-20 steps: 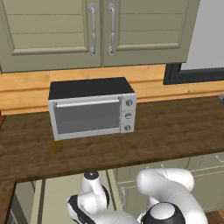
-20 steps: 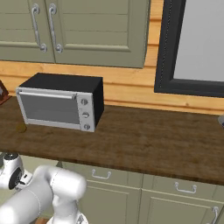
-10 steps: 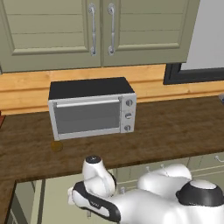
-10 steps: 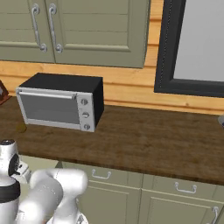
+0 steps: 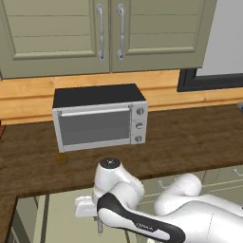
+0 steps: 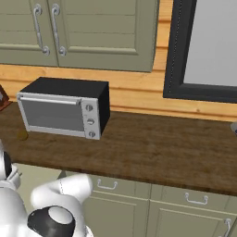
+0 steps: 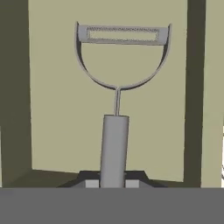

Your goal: Pick the peeler from the drawer and place it on the counter.

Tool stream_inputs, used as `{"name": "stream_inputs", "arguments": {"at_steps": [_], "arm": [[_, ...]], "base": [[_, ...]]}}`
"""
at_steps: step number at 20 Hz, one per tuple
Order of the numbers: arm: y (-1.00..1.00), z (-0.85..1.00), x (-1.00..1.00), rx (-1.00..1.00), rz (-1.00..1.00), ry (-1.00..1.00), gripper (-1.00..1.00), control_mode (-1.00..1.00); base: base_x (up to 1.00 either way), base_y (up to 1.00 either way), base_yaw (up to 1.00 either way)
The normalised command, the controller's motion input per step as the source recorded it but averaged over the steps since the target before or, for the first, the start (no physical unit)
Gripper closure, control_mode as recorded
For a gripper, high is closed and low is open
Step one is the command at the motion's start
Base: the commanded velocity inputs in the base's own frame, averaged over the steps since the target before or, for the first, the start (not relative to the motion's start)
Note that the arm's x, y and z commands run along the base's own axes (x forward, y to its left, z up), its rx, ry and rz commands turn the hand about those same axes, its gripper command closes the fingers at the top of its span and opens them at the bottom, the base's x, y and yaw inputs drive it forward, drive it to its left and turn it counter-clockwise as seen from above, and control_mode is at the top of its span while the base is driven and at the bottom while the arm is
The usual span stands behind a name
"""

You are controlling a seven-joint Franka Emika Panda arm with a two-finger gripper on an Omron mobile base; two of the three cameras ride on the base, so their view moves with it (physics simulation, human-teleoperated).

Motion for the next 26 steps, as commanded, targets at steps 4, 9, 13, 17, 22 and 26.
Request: {"name": "stream_inputs", "arguments": {"at_steps": [4, 9, 13, 17, 22, 26], "arm": [[-0.20, 1.00, 0.16, 0.00, 0.00, -0.10, 1.00, -1.00], [-0.51, 0.93, 0.73, 0.01, -0.01, -0.04, 1.00, -1.00], [-0.77, 0.34, 1.00, 0.02, -0.04, 0.04, 1.00, -1.00], [-0.52, 0.13, 1.00, 0.00, -0.01, 0.01, 1.00, -1.00], [0.00, 0.00, 0.93, -0.01, 0.00, 0.00, 1.00, -1.00], [0.12, -0.12, 0.78, -0.09, 0.00, 0.00, 1.00, -1.00]], "base": [[0.00, 0.00, 0.00], [0.00, 0.00, 0.00], [0.00, 0.00, 0.00], [0.00, 0.00, 0.00], [0.00, 0.00, 0.00], [0.00, 0.00, 0.00]]}}
